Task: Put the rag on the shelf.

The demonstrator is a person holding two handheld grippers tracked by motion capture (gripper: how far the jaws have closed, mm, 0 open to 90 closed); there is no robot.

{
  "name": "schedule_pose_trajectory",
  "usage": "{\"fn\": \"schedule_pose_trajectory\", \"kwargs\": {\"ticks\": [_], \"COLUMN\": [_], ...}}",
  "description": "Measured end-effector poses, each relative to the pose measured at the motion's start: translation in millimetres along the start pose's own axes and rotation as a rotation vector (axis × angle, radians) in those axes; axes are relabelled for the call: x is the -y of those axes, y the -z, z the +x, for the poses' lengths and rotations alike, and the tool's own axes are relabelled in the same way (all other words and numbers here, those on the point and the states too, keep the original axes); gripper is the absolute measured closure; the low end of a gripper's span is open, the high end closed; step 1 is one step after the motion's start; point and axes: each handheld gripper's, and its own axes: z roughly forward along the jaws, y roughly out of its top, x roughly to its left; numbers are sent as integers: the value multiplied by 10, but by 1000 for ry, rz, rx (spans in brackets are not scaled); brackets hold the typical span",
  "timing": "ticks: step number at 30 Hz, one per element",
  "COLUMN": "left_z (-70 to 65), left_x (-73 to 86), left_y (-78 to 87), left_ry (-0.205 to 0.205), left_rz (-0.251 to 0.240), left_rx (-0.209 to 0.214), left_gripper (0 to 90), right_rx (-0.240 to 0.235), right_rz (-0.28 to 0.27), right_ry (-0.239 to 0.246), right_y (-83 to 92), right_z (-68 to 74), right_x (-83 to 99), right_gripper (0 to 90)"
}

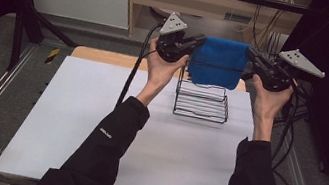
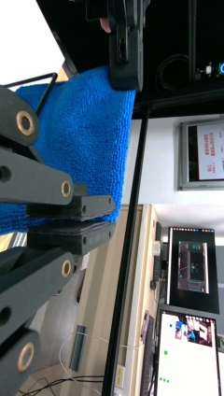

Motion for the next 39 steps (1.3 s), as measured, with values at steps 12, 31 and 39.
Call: {"fn": "schedule_pose_trajectory", "kwargs": {"ticks": [12,31,39], "left_z": [-53,-185,-219], "left_x": [37,115,178], "left_y": [63,128,141], "left_ry": [-12,5,-2], "left_rz": [42,167,248], "left_rx": [35,77,76], "left_gripper": [857,843,822], "right_rx": [-27,-60,-82], "right_rz": [57,134,169], "right_ry": [4,-7,-6], "right_y": [116,262,261], "right_z": [26,27,24], "right_x": [17,194,261], "right_gripper": [868,866,865]}}
